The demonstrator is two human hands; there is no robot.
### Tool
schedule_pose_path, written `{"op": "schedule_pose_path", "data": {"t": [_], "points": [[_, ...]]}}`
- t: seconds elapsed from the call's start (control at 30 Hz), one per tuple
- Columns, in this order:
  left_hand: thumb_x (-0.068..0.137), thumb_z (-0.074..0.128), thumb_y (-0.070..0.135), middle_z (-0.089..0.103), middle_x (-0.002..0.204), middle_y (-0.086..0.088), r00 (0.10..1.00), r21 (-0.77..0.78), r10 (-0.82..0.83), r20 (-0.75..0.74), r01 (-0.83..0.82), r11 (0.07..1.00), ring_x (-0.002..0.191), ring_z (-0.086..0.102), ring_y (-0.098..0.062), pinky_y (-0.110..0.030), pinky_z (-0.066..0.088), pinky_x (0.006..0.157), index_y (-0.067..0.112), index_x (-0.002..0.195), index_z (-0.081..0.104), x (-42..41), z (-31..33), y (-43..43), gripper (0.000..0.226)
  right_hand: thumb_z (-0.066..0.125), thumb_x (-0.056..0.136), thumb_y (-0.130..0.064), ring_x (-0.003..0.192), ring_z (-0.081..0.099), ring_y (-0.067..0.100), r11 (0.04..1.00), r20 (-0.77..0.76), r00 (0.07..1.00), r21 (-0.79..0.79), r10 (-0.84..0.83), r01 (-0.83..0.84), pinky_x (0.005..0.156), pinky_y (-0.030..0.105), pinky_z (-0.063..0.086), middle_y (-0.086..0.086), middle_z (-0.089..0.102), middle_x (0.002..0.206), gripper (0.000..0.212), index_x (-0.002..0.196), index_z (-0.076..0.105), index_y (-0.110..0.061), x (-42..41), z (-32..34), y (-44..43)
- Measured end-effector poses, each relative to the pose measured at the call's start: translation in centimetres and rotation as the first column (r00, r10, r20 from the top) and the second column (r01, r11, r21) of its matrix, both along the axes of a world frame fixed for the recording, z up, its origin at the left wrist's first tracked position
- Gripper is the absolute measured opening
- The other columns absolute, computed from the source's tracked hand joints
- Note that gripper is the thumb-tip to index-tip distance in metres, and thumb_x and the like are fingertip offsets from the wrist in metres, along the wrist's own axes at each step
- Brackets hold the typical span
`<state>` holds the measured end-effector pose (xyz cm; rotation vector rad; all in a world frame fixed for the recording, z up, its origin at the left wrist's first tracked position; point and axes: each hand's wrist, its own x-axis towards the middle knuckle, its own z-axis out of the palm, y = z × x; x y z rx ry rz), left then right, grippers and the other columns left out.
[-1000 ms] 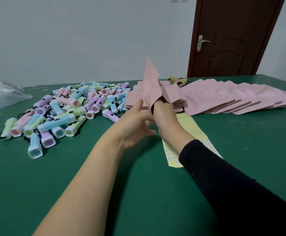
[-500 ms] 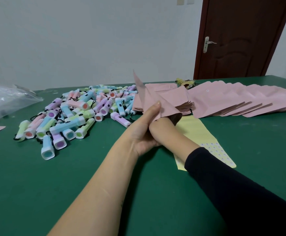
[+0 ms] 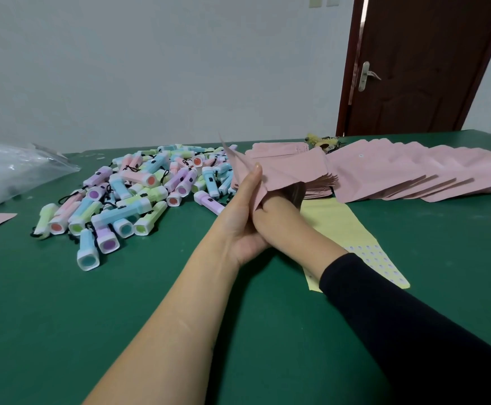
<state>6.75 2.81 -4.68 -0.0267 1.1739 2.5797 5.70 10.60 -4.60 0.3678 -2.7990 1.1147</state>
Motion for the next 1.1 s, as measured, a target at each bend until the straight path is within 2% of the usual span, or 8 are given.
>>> {"op": "schedule_pose_path", "data": {"t": [0.17, 0.27, 0.43, 0.57, 0.7, 0.83, 0.97, 1.1], "points": [[0.077, 0.075, 0.039, 0.064, 0.13, -0.013, 1.0, -0.05, -0.011, 0.026, 0.012, 0.999, 0.118, 0.062, -0.032, -0.047, 0.055, 0.089, 0.015, 0.132, 0.062, 0.4, 0.1, 0.0, 0.061, 0.046, 0.093, -0.007, 0.118, 0.052, 0.034, 0.997, -0.008, 0.998, -0.058, -0.059, 0.058, 0.093, 0.03, 0.04, 0.019, 0.057, 0.128, 0.039, 0.132, 0.055, -0.006, 0.1, -0.2, -0.1], [0.077, 0.073, 0.042, 0.066, 0.126, -0.01, 1.0, -0.033, 0.004, 0.03, -0.003, 0.999, 0.112, 0.066, -0.029, -0.048, 0.054, 0.091, 0.016, 0.129, 0.064, 0.4, 0.1, 0.1, 0.059, 0.048, 0.09, -0.004, 0.108, 0.057, 0.035, 0.986, -0.037, 0.997, -0.155, -0.064, 0.057, 0.081, 0.027, 0.04, 0.016, 0.062, 0.108, 0.035, 0.122, 0.059, -0.005, 0.2, -0.2, 0.0], [0.084, 0.066, 0.04, 0.075, 0.104, -0.007, 0.996, 0.093, 0.077, -0.055, -0.072, 0.993, 0.089, 0.073, -0.019, -0.037, 0.057, 0.087, 0.015, 0.093, 0.08, 0.0, 0.4, -0.4, 0.03, 0.049, 0.086, -0.003, 0.104, 0.057, 0.034, 0.989, -0.212, 0.977, -0.136, 0.029, -0.059, 0.088, 0.036, 0.045, 0.016, 0.061, 0.11, 0.025, 0.11, 0.057, -0.008, 0.9, -0.2, -0.4], [0.089, 0.06, 0.047, 0.067, 0.124, -0.007, 0.993, 0.178, 0.078, -0.089, -0.062, 0.982, 0.114, 0.064, -0.021, -0.037, 0.045, 0.107, 0.012, 0.124, 0.067, 0.0, 0.7, -1.2, 0.05, 0.044, 0.09, -0.006, 0.087, 0.053, 0.035, 0.991, -0.272, 0.956, -0.037, 0.113, -0.127, 0.067, 0.035, 0.033, 0.009, 0.051, 0.087, 0.014, 0.084, 0.042, -0.018, 0.9, -0.6, -0.7], [0.094, 0.056, 0.048, 0.06, 0.137, -0.008, 0.988, 0.201, 0.122, -0.091, -0.102, 0.974, 0.128, 0.056, -0.022, -0.038, 0.04, 0.111, 0.014, 0.14, 0.055, 0.0, 0.8, -1.1, 0.057, 0.04, 0.094, -0.011, 0.088, 0.039, 0.027, 0.993, -0.268, 0.956, 0.016, 0.118, -0.118, 0.068, 0.032, 0.029, 0.021, 0.059, 0.103, 0.019, 0.109, 0.051, -0.015, 0.8, -0.8, -0.7], [0.094, 0.053, 0.053, 0.056, 0.141, -0.007, 0.984, 0.253, 0.151, -0.098, -0.122, 0.96, 0.128, 0.055, -0.023, -0.038, 0.041, 0.109, 0.019, 0.141, 0.053, -0.3, 0.7, -1.4, 0.058, 0.04, 0.096, -0.008, 0.107, 0.046, 0.037, 0.986, -0.313, 0.937, 0.105, 0.154, -0.127, 0.075, 0.03, 0.029, 0.022, 0.058, 0.102, 0.03, 0.122, 0.052, -0.015, 1.0, -0.7, -1.1], [0.093, 0.054, 0.051, 0.067, 0.111, -0.015, 0.989, 0.316, 0.142, -0.04, -0.123, 0.941, 0.109, 0.06, -0.028, -0.037, 0.044, 0.106, 0.002, 0.111, 0.07, -1.0, 0.5, -3.2, 0.054, 0.044, 0.093, -0.009, 0.1, 0.055, 0.033, 0.96, -0.473, 0.838, 0.192, 0.271, -0.202, 0.089, 0.036, 0.044, 0.007, 0.069, 0.109, 0.034, 0.121, 0.061, -0.02, 1.1, -0.4, -0.9], [0.088, 0.065, 0.046, 0.066, 0.117, -0.019, 0.975, 0.435, 0.22, 0.019, -0.207, 0.876, 0.111, 0.062, -0.03, -0.041, 0.051, 0.097, -0.001, 0.121, 0.061, -1.3, 1.1, -6.1, 0.058, 0.045, 0.093, -0.01, 0.087, 0.066, 0.023, 0.968, -0.599, 0.8, -0.22, -0.036, -0.121, 0.076, 0.037, 0.052, -0.001, 0.071, 0.095, 0.029, 0.116, 0.063, -0.016, 0.9, 0.0, -0.4]]}}
